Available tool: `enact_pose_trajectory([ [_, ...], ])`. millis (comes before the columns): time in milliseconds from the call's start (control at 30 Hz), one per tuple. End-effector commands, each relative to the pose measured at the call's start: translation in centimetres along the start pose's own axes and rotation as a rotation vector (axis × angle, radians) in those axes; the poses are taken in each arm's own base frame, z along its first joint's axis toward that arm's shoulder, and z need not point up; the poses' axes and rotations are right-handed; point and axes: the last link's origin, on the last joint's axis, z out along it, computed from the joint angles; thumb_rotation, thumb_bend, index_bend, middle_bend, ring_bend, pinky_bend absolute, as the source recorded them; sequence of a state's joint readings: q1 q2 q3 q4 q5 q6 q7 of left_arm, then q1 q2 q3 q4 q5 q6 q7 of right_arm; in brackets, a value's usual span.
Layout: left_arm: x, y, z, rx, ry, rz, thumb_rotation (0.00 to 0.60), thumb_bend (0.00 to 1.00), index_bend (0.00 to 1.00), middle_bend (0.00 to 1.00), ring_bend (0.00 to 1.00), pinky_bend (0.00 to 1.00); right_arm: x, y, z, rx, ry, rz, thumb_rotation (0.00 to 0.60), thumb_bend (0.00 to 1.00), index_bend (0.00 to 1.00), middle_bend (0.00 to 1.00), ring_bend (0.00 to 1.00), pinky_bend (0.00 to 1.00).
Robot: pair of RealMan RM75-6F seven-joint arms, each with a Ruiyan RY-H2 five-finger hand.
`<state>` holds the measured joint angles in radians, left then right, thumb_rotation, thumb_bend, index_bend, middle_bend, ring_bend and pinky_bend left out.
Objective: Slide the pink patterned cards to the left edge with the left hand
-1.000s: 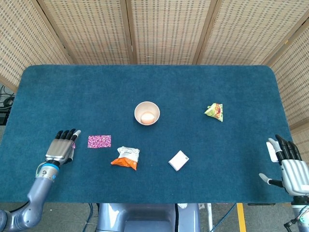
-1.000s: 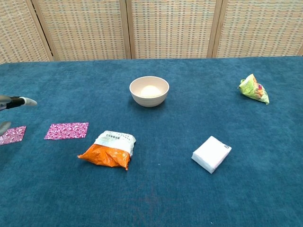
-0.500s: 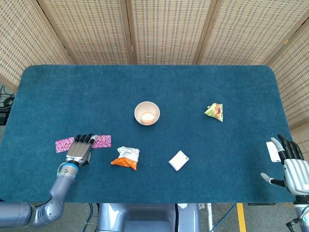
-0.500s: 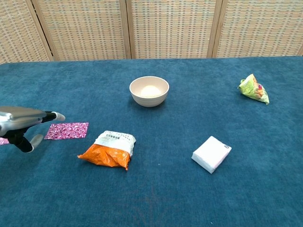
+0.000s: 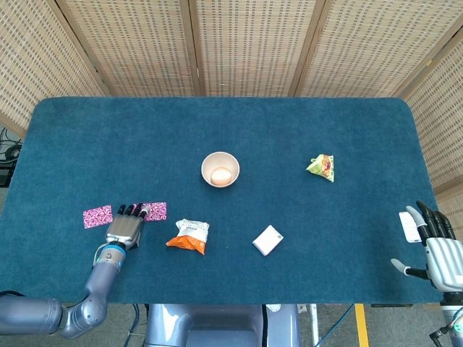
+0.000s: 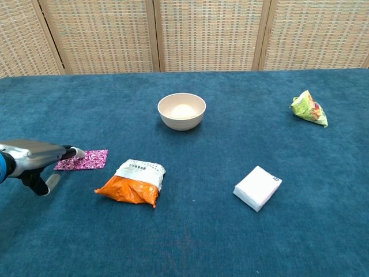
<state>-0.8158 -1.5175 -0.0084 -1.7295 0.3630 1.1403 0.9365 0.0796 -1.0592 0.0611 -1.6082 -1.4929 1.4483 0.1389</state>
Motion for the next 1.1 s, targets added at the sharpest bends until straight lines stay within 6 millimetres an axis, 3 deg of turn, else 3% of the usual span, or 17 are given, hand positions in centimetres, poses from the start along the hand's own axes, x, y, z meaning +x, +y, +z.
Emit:
enact_pose_trajectory([
  [33, -0.2, 0.2, -0.1, -0.002, -0.005, 0.008, 0.6, 0.71, 0.0, 0.0, 0.0, 0.0, 0.0, 0.0, 0.0, 0.0, 0.0, 0.0, 0.6, 0.05, 0.0, 0.0, 0.0, 0.0],
  [300, -1.0, 0.4, -1.5, -0.013, -0.009, 0.046, 0.6, 0.71, 0.0, 0.0, 0.0, 0.0, 0.1, 0.1, 0.0, -0.003, 0.003, 0.004, 0.6, 0.05, 0.0, 0.0, 0.0, 0.0],
  [833, -4.6, 1.1, -6.9, -0.103, -0.067, 0.13, 0.6, 0.7, 0.0, 0.0, 0.0, 0.0, 0.4, -0.5, -0.7, 0.021, 0.023, 0.001, 0.6, 0.05, 0.0, 0.0, 0.0, 0.0],
  [1100, -3.4, 0.6, -8.3, -0.132, 0.009, 0.06, 0.6, 0.69, 0.0, 0.0, 0.0, 0.0, 0.5, -0.4, -0.7, 0.021, 0.029, 0.006, 0.6, 0.05, 0.0, 0.0, 0.0, 0.0],
])
